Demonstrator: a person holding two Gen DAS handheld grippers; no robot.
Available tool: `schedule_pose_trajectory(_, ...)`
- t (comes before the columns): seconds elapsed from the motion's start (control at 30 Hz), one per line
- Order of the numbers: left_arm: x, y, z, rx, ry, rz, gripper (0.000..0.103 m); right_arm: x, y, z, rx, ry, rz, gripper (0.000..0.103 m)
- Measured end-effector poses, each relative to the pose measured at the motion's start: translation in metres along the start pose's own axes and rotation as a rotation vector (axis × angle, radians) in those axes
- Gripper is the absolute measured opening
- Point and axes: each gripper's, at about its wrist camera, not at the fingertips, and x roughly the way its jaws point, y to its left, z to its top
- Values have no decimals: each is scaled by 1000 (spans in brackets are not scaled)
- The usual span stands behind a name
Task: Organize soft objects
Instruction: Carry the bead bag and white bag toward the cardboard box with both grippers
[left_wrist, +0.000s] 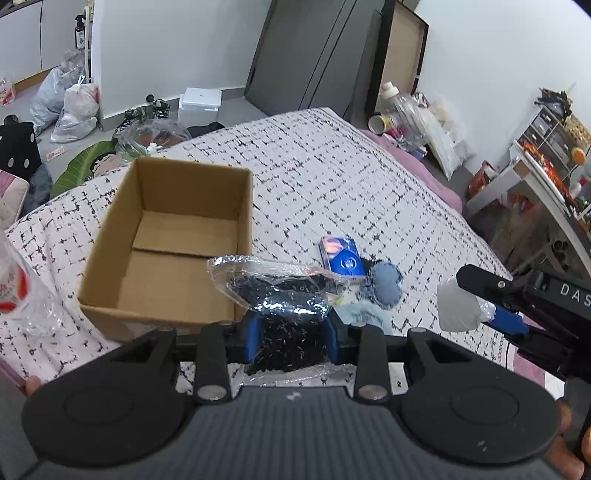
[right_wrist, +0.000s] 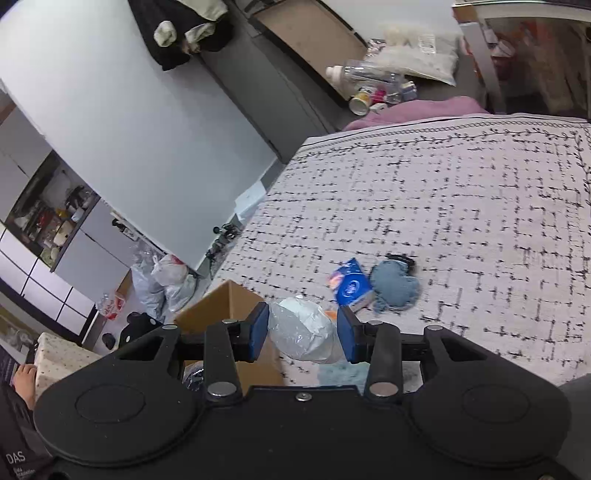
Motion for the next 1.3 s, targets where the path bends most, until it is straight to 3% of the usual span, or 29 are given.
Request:
schedule_pose_trajectory(0.3, -5, 25, 17, -30, -26, -19, 34, 17, 24, -6, -16, 21, 27, 39)
schedule_pose_trajectory(1.07, 44, 105, 35, -144, 23, 52, 34, 83, 81, -27, -40, 127, 87, 39)
schedule_pose_trajectory(1.3, 50, 109, 35, -118, 3, 86, 37, 98, 99, -32, -55, 144, 96, 40)
